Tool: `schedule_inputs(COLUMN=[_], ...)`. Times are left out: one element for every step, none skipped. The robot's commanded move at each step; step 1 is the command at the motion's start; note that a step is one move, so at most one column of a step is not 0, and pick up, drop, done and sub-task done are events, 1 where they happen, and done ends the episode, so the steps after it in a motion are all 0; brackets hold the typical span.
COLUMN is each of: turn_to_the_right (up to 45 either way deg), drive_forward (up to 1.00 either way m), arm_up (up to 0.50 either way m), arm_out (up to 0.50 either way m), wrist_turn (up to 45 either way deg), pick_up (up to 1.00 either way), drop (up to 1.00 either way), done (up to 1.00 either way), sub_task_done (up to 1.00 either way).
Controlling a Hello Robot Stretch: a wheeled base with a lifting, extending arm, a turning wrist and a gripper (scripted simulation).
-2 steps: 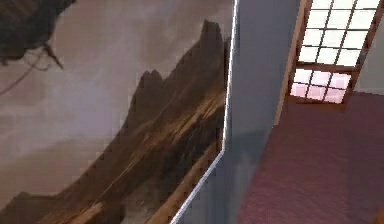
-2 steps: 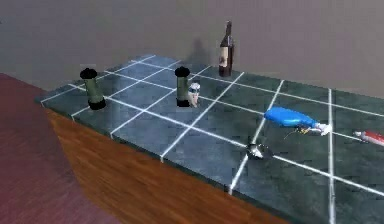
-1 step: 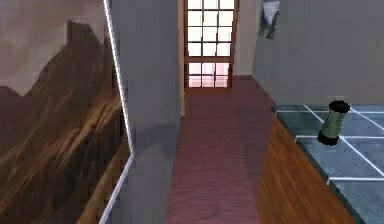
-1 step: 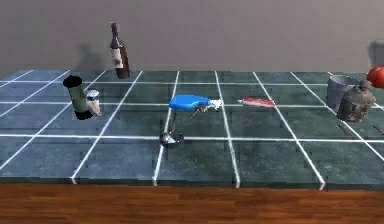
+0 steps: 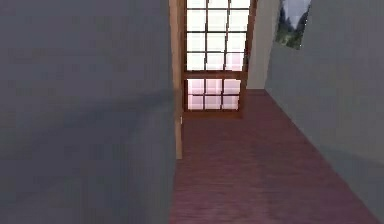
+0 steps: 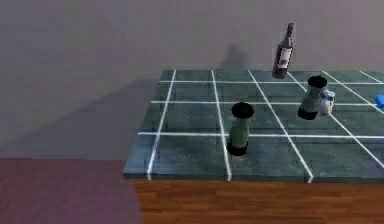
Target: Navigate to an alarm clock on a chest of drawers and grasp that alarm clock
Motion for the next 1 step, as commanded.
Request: schedule_inputs(turn_to_the_right=[3.0], drive_forward=[0.0], arm_up=[0.0], arm_out=[0.0], wrist_turn=[0.0], pick_up=[0.0], drop=[0.0], done=[0.0], sub_task_done=[0.0])
